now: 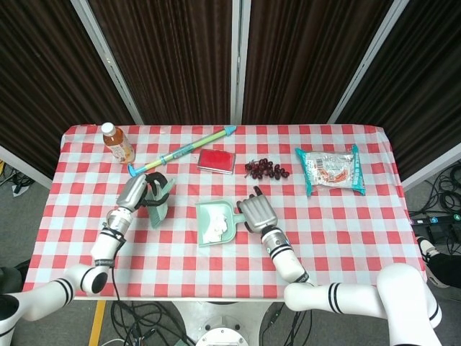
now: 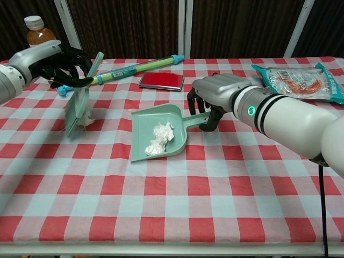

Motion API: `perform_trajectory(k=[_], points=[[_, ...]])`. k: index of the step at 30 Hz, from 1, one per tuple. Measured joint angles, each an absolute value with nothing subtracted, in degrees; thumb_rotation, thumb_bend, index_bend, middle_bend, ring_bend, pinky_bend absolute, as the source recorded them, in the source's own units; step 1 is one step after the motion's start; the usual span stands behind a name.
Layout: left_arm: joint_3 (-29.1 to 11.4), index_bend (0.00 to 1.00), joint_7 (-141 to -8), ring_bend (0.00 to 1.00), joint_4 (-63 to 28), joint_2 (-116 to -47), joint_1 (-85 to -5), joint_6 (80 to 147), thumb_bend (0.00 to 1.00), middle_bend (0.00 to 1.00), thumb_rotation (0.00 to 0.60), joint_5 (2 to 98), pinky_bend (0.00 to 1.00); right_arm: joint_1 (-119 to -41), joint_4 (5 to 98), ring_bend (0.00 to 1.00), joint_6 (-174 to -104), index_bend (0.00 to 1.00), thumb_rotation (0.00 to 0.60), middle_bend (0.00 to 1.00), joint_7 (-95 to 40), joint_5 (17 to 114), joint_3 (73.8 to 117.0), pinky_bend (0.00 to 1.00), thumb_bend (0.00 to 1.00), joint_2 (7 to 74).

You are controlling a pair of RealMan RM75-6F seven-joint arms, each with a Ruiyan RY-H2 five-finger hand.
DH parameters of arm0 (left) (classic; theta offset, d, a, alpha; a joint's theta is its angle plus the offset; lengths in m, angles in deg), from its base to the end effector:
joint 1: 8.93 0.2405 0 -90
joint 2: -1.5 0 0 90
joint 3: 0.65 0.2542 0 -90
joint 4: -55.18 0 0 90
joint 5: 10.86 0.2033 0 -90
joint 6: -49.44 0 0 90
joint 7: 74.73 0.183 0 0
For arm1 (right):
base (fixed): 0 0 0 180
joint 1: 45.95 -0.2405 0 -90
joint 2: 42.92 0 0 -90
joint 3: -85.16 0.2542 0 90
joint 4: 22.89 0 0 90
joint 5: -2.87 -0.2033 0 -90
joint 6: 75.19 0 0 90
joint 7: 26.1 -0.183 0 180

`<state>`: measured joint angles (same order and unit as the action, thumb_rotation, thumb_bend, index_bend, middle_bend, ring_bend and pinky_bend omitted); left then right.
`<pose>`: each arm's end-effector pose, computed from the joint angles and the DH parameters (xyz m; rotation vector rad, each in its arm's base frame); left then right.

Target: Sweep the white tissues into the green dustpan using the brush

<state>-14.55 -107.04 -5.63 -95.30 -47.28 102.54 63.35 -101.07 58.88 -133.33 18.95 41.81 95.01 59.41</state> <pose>-0.2015 0.4116 -0.0230 -1.4212 -1.5419 -1.3320 -0.0831 -0.3711 -0.1012 1.9554 -0.8785 0.6810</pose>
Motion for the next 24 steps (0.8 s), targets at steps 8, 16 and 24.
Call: perform_trajectory(k=[8,16,24], points=[[-13.63,0.53,-114.98,0.60,-6.48,-98.05,-49.10,102.45,0.48,0.56,0.600,67.86,0.84,-101.51,57.59,0.32,-133.43,0.70,0.600,0.59,19.54,41.34,95.53,0.09,0.34,60.89],[-13.73,0.53,-117.17,0.60,-9.13,-100.53,-51.50,103.63,0.48,0.56,0.600,69.76,0.84,-101.42,56.96,0.32,-133.63,0.70,0.600,0.59,19.09,41.35,96.24,0.09,0.34,61.45],[-13.90,0.53,-115.75,0.60,-10.73,-101.80,-53.37,102.33,0.48,0.56,0.600,69.46,0.84,-101.14,56.03,0.32,-132.86,0.70,0.600,0.59,17.64,41.65,96.60,0.09,0.34,62.03]])
